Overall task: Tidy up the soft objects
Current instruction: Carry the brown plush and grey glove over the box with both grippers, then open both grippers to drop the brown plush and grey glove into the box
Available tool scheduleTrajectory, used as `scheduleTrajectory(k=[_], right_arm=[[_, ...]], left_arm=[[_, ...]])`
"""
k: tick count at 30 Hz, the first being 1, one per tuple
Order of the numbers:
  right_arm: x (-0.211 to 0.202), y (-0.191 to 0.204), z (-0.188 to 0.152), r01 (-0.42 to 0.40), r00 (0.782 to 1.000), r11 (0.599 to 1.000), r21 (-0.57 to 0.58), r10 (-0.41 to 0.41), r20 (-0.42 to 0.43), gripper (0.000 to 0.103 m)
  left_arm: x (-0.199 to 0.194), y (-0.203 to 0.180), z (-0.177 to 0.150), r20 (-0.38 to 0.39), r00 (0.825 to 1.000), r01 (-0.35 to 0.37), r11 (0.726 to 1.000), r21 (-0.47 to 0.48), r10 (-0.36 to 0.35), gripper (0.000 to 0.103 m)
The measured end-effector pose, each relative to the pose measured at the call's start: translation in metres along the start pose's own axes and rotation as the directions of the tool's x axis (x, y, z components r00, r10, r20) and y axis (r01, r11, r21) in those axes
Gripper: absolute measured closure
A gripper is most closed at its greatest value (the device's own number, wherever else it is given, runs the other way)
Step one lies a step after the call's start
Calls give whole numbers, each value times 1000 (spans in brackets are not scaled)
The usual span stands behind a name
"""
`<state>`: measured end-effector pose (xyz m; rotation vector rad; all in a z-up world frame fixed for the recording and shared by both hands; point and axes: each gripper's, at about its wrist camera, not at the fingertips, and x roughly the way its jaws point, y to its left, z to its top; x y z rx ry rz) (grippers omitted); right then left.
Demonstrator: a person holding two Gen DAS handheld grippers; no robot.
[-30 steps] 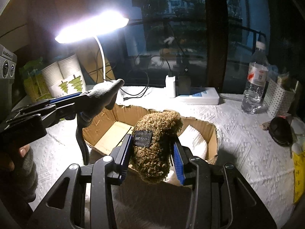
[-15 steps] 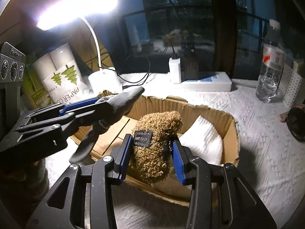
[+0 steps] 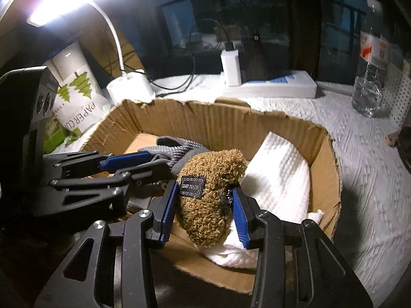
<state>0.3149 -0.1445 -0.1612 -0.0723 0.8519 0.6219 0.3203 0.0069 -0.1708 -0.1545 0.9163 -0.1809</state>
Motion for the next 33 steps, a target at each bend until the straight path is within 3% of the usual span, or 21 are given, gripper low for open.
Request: scheduleTrajectory(k=[12, 16, 19, 33], right_arm=[[-2, -3, -2, -25, 1000, 1000, 14, 25, -16, 59], [-5, -1, 0, -11, 1000, 1000, 13, 12, -13, 54], [-10, 0, 0, -1, 1000, 1000, 17, 1, -7, 51], [-41, 16, -3, 32, 999, 999, -6, -32, 35, 49]], left_arm=[[-6, -7, -10, -49, 999, -3, 1000, 14, 3, 65], [-14, -8, -9, -14, 1000, -16, 1000, 23, 16, 64], [-20, -4, -8, 8, 1000, -30, 999, 18, 29, 52], [-61, -5, -11, 92, 995, -40, 999, 34, 37, 52]])
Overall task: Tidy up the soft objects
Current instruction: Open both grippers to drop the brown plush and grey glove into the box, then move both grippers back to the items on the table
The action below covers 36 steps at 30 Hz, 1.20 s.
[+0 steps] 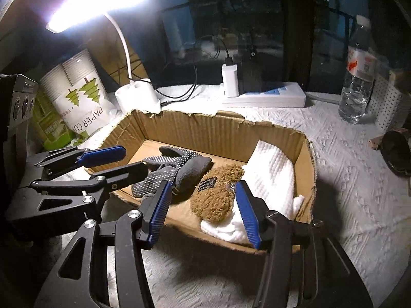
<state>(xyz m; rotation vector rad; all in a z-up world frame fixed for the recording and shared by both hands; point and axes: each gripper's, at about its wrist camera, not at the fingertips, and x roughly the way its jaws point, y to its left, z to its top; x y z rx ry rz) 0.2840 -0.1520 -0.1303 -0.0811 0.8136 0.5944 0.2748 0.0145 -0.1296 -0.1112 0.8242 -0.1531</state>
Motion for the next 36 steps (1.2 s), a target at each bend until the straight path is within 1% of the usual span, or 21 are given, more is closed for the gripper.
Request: scheduleTrajectory(k=[8, 10, 11, 12, 13, 24, 36], right_arm=[[-23, 14, -6, 16, 1000, 1000, -15, -16, 26, 49], [-29, 18, -8, 21, 1000, 1000, -15, -20, 21, 49], [-33, 20, -9, 23, 999, 1000, -17, -22, 25, 49], [-36, 21, -10, 24, 999, 1000, -18, -24, 28, 49], [-38, 22, -11, 26, 999, 999, -19, -26, 31, 49], [-69, 38, -26, 49, 997, 998, -32, -46, 65, 49], [-93, 50, -49, 66, 995, 997, -36, -63, 81, 48]], left_arm=[[-30, -7, -8, 46, 999, 8, 1000, 14, -8, 51], [-38, -8, -11, 56, 998, 10, 1000, 18, -11, 50], [-41, -9, -13, 61, 998, 11, 1000, 22, -13, 45], [-46, -10, -14, 71, 997, 12, 1000, 26, -14, 34], [-50, -10, -16, 78, 997, 13, 1000, 26, -15, 32], [-84, -10, -35, 117, 993, 11, 1000, 16, -13, 31], [-107, -20, -62, 129, 991, 20, 1000, 24, -22, 31]])
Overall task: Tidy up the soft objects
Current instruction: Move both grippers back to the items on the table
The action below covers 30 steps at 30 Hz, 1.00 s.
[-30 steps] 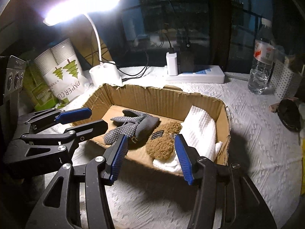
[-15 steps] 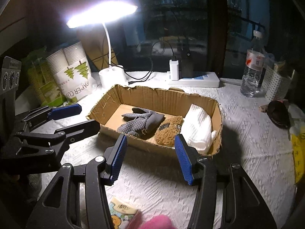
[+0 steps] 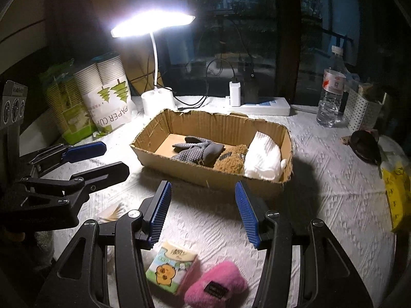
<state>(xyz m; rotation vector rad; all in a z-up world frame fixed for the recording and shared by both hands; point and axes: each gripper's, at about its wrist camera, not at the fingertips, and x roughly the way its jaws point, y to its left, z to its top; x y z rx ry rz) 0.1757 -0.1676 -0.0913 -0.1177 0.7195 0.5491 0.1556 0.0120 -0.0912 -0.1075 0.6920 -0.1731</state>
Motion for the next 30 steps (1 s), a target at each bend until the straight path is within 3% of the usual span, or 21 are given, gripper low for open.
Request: scheduleTrajectory(k=[12, 30], right_arm=[[-21, 5, -24, 20, 1000, 1000, 11, -20, 11, 48], [-17, -10, -71, 34, 998, 997, 71, -31, -50, 48]], left_arm=[[-17, -9, -25, -7, 1000, 10, 1000, 9, -10, 31], [2, -25, -70, -118, 993, 25, 1000, 17, -23, 31]])
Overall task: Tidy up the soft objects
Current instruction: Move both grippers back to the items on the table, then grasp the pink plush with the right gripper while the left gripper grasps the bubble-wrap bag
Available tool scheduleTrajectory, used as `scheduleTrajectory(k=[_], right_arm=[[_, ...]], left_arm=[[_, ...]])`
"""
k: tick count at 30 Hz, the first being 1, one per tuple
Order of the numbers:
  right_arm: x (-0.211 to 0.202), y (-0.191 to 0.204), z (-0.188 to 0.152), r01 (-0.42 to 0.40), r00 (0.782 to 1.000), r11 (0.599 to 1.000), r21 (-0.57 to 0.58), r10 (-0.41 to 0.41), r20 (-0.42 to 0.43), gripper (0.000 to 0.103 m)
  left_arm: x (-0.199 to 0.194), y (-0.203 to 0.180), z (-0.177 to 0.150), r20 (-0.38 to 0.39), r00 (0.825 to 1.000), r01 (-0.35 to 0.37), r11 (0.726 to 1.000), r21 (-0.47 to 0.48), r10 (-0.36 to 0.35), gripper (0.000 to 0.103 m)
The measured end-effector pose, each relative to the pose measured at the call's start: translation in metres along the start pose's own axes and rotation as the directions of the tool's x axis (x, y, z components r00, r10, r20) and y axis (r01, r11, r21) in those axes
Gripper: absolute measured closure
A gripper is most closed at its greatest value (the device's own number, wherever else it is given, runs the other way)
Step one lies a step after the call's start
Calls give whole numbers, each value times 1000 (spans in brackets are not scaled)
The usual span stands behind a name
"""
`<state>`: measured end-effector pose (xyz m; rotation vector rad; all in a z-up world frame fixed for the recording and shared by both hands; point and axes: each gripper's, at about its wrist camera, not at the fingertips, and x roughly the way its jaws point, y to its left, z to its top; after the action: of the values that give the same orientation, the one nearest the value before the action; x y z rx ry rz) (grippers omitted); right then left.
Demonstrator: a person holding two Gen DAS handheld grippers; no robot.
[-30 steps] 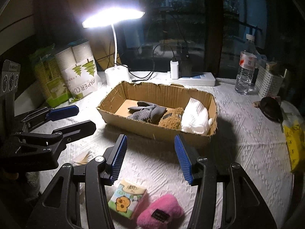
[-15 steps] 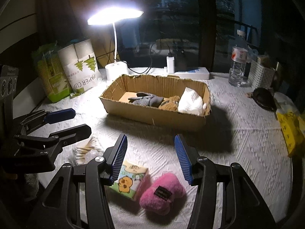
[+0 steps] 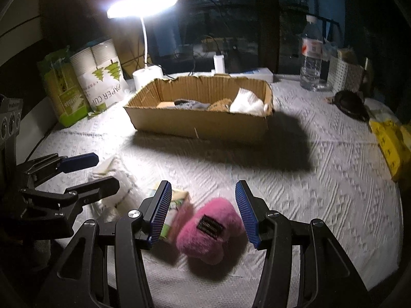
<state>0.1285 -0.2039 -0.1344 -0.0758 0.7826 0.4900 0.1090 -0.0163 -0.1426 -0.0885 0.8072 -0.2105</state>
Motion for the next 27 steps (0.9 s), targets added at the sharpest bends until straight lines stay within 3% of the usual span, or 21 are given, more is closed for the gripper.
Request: scheduleTrajectory(k=[7, 17, 20, 23, 27], right_arm=[[19, -9, -13, -4, 999, 999, 33, 6, -43, 48], [37, -18, -28, -18, 995, 997, 73, 25, -94, 48], [37, -20, -28, -28, 995, 997, 74, 34, -91, 49], [35, -21, -30, -44, 995, 996, 74, 50, -85, 50], [31, -19, -30, -51, 996, 997, 63, 56, -76, 59]], left_arm=[[20, -4, -10, -63, 998, -7, 1000, 7, 8, 31], [27, -11, -13, -53, 998, -13, 999, 48, 15, 33], [28, -13, -13, -55, 998, -6, 998, 57, 10, 50], [27, -14, -14, -48, 999, 0, 998, 69, 3, 56], [23, -17, -13, -38, 999, 10, 997, 80, -7, 60]])
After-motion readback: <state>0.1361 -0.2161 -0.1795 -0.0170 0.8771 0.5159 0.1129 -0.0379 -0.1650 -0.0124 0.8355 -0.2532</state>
